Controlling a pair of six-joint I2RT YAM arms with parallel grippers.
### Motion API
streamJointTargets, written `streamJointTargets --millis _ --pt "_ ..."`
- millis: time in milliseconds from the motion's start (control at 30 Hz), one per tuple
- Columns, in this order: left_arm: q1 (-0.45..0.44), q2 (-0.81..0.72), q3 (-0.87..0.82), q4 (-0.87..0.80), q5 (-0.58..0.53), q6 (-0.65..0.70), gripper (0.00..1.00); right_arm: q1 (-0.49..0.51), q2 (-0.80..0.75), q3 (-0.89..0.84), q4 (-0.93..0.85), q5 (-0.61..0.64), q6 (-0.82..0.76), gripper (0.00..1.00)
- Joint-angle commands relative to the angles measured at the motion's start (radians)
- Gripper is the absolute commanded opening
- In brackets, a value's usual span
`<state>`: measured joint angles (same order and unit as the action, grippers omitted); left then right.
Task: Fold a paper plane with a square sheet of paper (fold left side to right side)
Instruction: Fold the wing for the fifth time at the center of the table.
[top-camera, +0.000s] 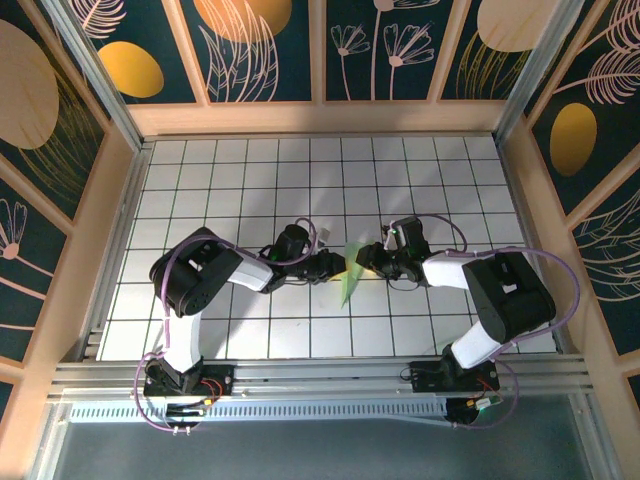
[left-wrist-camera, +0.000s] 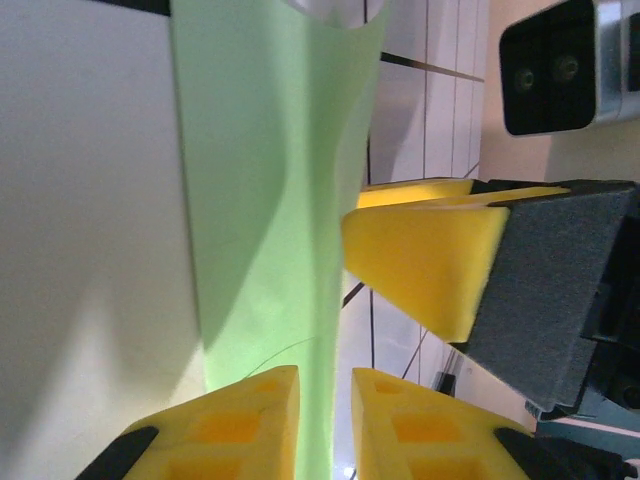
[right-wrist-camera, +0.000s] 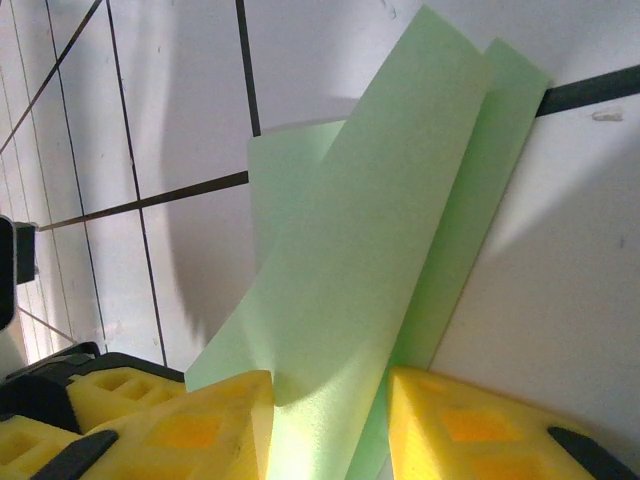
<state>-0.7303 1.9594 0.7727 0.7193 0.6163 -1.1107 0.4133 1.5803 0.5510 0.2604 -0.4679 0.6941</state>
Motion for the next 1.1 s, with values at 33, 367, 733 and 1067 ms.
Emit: streamJointTargets --millis 33,367,733,1067 --pt "0.005 0.007 0.031 -0.044 -0.013 0.043 0.18 0.019 0.049 0.009 -0.026 0.057 -0.016 0.36" --pt "0.006 0.014 0.046 -0.123 -0.048 0.085 0.08 0.023 0.054 0.015 -0.034 0.060 -0.024 0.35" --pt "0.005 0.025 0.042 -0.152 -0.066 0.104 0.03 0.027 0.046 0.026 -0.041 0.058 -0.028 0.35" --pt "0.005 0.046 0.051 -0.173 -0.079 0.126 0.02 0.028 -0.002 0.027 -0.041 0.065 -0.024 0.35"
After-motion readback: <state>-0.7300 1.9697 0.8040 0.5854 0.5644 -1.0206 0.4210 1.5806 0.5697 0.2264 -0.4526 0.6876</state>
